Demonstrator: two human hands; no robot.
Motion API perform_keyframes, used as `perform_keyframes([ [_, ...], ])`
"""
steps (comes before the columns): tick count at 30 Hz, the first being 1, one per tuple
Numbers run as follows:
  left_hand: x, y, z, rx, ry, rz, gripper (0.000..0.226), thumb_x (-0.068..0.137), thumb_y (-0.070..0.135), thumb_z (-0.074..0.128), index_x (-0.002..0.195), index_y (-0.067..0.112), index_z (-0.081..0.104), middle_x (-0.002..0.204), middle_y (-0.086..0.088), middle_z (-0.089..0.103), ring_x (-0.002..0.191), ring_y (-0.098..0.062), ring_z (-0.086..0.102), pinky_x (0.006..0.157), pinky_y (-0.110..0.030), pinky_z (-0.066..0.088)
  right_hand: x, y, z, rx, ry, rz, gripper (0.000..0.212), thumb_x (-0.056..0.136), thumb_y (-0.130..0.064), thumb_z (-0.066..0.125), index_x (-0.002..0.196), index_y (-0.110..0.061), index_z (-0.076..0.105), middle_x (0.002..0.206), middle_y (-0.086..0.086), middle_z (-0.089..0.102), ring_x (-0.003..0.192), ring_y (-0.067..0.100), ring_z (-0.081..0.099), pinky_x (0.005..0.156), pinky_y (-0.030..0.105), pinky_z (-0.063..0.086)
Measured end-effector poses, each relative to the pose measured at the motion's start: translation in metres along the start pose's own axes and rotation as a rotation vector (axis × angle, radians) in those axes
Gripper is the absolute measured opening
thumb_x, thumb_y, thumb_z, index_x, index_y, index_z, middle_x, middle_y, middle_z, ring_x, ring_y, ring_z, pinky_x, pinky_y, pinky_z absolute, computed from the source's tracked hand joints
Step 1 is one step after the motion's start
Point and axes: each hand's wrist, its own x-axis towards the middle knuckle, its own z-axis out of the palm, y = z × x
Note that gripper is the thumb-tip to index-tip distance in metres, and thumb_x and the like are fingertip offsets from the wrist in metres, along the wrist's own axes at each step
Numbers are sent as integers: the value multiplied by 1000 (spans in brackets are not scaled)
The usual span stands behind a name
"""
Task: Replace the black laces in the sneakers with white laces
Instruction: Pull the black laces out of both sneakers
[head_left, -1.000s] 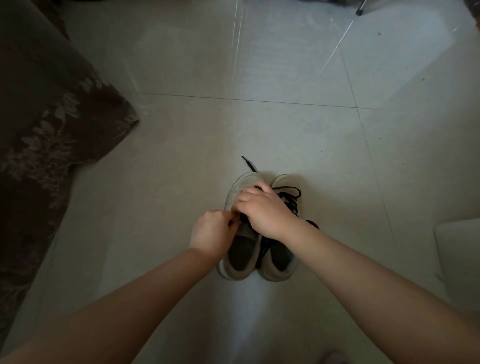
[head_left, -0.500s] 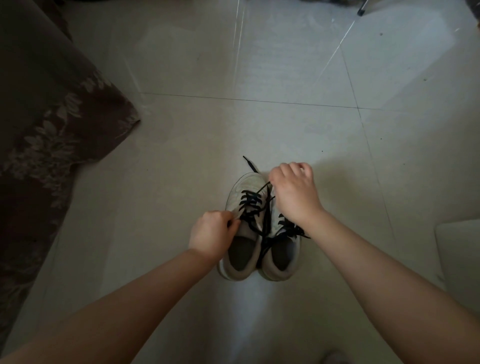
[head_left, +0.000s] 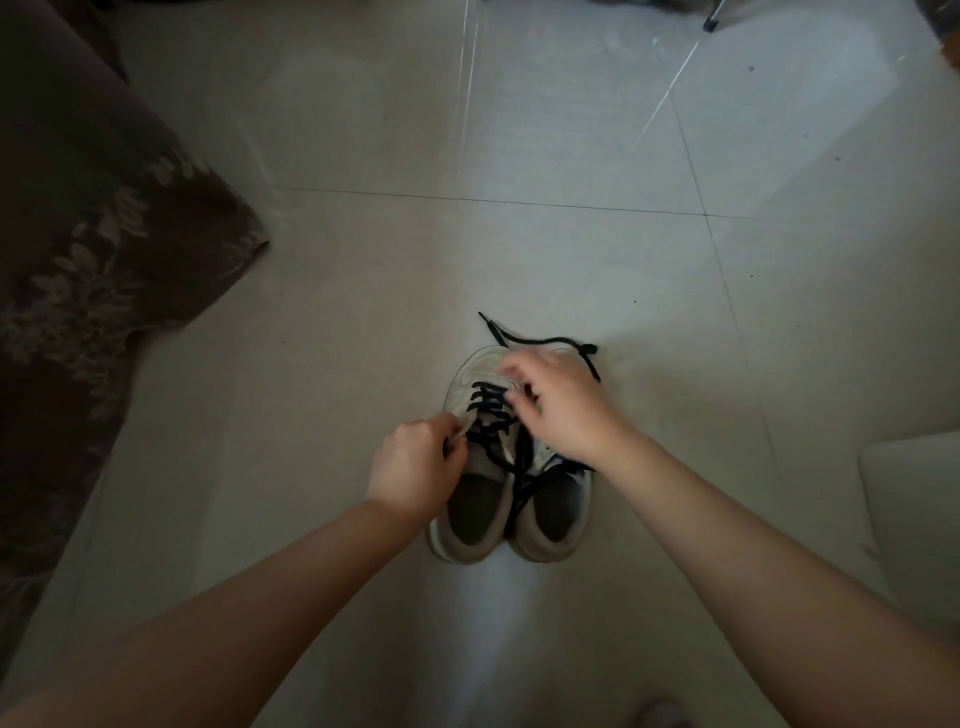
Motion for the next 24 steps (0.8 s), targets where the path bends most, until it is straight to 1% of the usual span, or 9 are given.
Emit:
perform_keyframes([
  [3, -1, 1, -1, 1, 28, 36, 34, 89, 19, 54, 122, 24, 58, 94, -13, 68, 88, -36, 63, 72, -40, 51, -4, -10, 13, -124, -232, -118, 25, 87, -26, 59, 110, -17, 61, 109, -1, 60, 107, 20, 51, 89, 35, 41],
  [7, -2, 3, -1, 1, 2, 117, 42, 89, 11, 51, 127, 27, 59, 105, -10, 58, 85, -37, 63, 73, -41, 51, -9, -14, 12, -150, -157, -58, 26, 88, -29, 59, 112, -18, 61, 109, -1, 56, 104, 21, 52, 82, 30, 34],
  [11, 1, 11, -2, 149, -120, 27, 41, 93, 21, 44, 130, 38, 53, 127, -2, 42, 99, -30, 60, 79, -36, 48, -13, -18, 7, -266, -198, 95, 24, 92, -40, 52, 101, -19, 57, 95, 0, 65, 89, 25, 61, 69, 30, 39],
  [15, 0, 10, 6, 66, -113, 87, 41, 87, 24, 51, 128, 29, 55, 133, -8, 39, 121, -25, 45, 87, -35, 47, -10, -26, -4, 113, -207, 154, 13, 84, -34, 67, 87, -22, 65, 77, -13, 58, 75, 11, 57, 68, 25, 41],
  [17, 4, 11, 9, -103, -51, 103, 33, 83, 25, 58, 114, 14, 64, 125, -12, 48, 117, -25, 48, 90, -29, 43, -4, -27, -8, 186, -131, 30, 10, 78, -28, 73, 82, -20, 68, 74, -14, 56, 75, 11, 55, 72, 29, 45],
  [19, 9, 15, 6, -302, 55, -13, 19, 85, 21, 64, 96, 6, 67, 104, -11, 58, 96, -21, 57, 77, -20, 39, 1, -26, -11, 105, 15, -64, 13, 77, -26, 73, 88, -19, 69, 83, -10, 58, 86, 15, 53, 80, 32, 43],
  [21, 16, 17, 0, -433, 129, -180, 16, 88, 20, 62, 82, 5, 61, 82, -9, 61, 77, -21, 56, 63, -22, 34, 4, -22, -13, 47, 220, -48, 23, 79, -24, 70, 100, -15, 66, 99, -1, 60, 97, 20, 54, 85, 34, 42],
  [23, 20, 13, -5, -512, 148, -347, 20, 92, 20, 56, 78, 6, 55, 69, -4, 56, 69, -22, 51, 59, -26, 31, 2, -17, -16, 51, 326, 12, 18, 83, -21, 67, 100, -13, 64, 96, 0, 59, 91, 18, 55, 79, 30, 44],
  [24, 22, 8, -5, -546, 155, -421, 21, 94, 20, 53, 80, 5, 55, 71, -5, 58, 71, -23, 53, 61, -26, 33, 0, -14, -16, 50, 281, 42, 12, 86, -22, 64, 95, -14, 65, 90, -2, 59, 84, 16, 55, 73, 28, 43],
])
